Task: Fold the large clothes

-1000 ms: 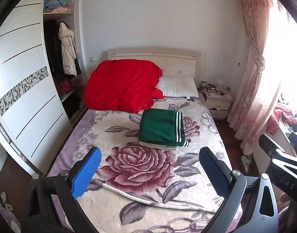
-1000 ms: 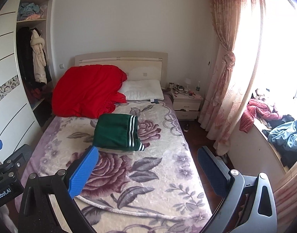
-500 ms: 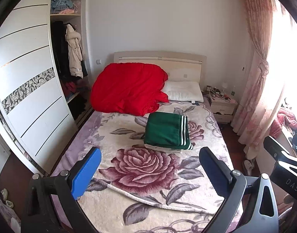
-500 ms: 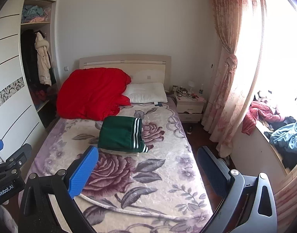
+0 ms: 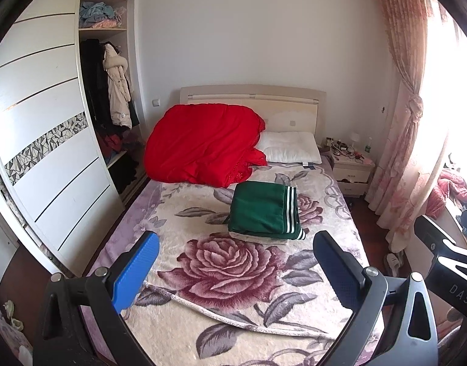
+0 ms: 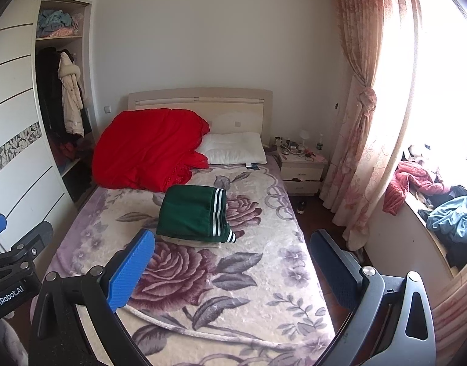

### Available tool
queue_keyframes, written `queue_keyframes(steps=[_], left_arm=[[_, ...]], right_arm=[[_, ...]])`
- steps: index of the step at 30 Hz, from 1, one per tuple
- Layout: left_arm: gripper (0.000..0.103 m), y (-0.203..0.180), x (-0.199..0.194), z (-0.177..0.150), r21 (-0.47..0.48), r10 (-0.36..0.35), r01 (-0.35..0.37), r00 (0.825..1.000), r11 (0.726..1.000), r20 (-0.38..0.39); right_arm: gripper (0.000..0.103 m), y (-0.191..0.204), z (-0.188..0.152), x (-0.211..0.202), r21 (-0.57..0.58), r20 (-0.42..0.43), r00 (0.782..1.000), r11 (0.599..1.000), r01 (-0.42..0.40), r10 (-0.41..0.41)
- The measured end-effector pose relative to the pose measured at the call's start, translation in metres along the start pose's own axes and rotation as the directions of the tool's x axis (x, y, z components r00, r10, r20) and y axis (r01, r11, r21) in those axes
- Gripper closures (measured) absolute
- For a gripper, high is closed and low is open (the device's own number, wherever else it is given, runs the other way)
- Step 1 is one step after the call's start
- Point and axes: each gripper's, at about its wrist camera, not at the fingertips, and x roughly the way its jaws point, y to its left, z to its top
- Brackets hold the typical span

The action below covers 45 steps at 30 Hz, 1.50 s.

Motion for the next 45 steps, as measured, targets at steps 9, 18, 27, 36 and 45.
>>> queue_keyframes(steps=[9, 18, 27, 36, 45], left_arm=[[0.0, 0.001, 0.001, 0.002, -0.004, 0.001, -0.001, 1.0, 1.0, 0.006], [0.0, -0.001, 0.002, 0.006, 0.0, 0.01, -0.01, 1.0, 1.0, 0.01], [0.0, 0.001, 0.004, 0.005, -0.004, 0.011, -0.011, 1.0, 1.0, 0.007], [0.0, -0.001, 0.005, 0.004, -0.004, 0.011, -0.011, 1.0, 1.0, 0.008], [0.0, -0.002, 0.006, 0.005, -0.003, 0.003, -0.003, 1.0, 1.0, 0.008]], right_arm=[[0.0, 0.004, 0.0, 0.005, -0.003, -0.01, 1.0, 1.0, -0.013, 0.013], [0.0, 0.008, -0.001, 0.01, -0.007, -0.009, 1.0, 1.0, -0.02, 0.02], [0.0, 0.009, 0.0, 0.011, -0.006, -0.008, 1.0, 1.0, -0.02, 0.02], [0.0, 0.009, 0.001, 0.013, -0.007, -0.005, 1.0, 1.0, -0.019, 0.019], [0.0, 0.011, 0.003, 0.016, -0.008, -0.003, 1.0, 1.0, -0.017, 0.017]])
